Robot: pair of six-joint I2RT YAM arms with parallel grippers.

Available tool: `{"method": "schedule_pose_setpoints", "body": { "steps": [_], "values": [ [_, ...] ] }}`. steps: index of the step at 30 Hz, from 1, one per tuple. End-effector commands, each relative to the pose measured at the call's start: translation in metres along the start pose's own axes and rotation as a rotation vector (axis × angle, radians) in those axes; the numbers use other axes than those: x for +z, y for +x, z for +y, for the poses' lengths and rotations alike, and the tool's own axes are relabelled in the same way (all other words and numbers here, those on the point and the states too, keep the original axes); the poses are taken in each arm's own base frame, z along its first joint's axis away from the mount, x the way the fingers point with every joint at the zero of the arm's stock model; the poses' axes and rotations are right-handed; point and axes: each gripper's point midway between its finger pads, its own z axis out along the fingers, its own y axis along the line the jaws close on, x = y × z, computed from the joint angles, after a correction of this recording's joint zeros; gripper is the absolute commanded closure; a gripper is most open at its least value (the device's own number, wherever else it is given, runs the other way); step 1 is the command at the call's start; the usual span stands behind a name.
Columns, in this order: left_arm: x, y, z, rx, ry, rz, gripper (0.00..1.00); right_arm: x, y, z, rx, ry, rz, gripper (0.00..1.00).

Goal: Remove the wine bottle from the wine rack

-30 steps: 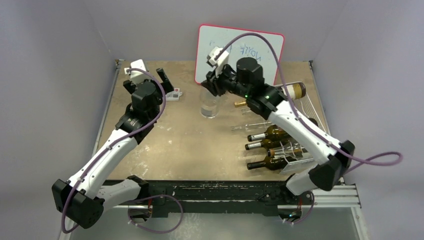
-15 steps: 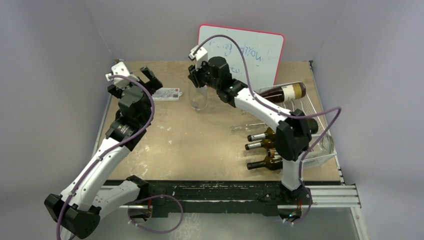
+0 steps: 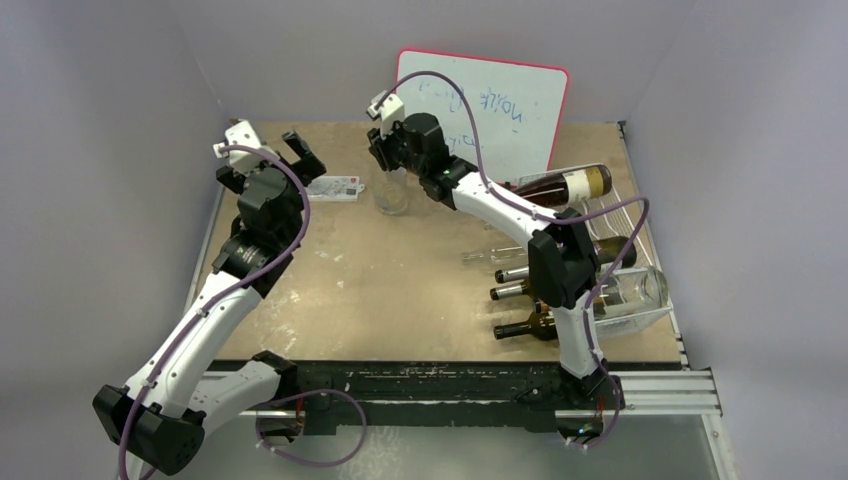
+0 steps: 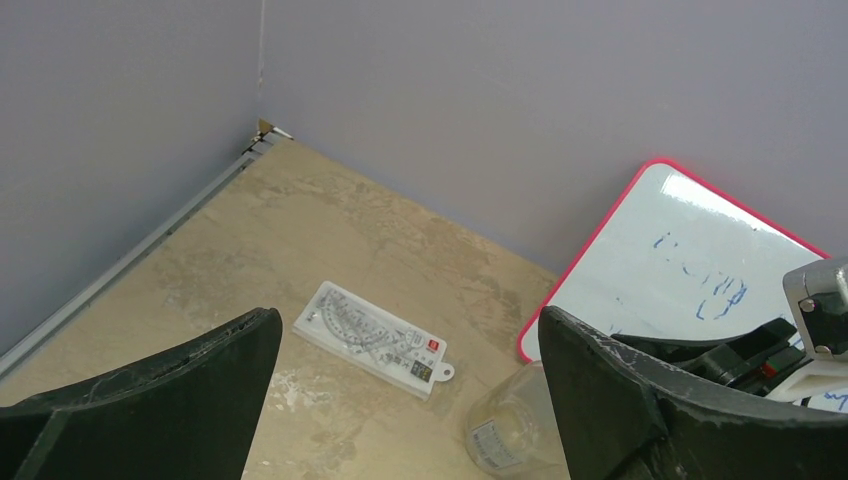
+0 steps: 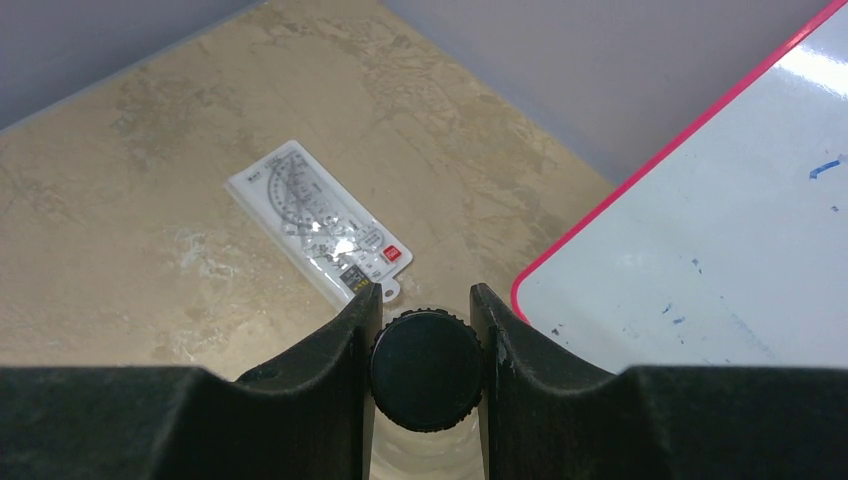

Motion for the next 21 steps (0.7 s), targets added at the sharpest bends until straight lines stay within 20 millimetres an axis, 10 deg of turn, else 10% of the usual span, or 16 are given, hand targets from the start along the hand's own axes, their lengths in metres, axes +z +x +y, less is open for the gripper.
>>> {"method": "schedule_pose_setpoints", "body": {
  "steps": [1, 21],
  "values": [
    [-0.001, -0.016, -0.007, -0.022, 0.034, -0.029, 0.0, -0.034, -0.151, -0.02, -0.005, 0.071, -0.427, 1.0],
    [-0.001, -0.014, -0.011, 0.021, 0.071, -0.034, 0.0, -0.027, -0.135, -0.012, 0.056, 0.037, -0.369, 0.72]
  ]
}}
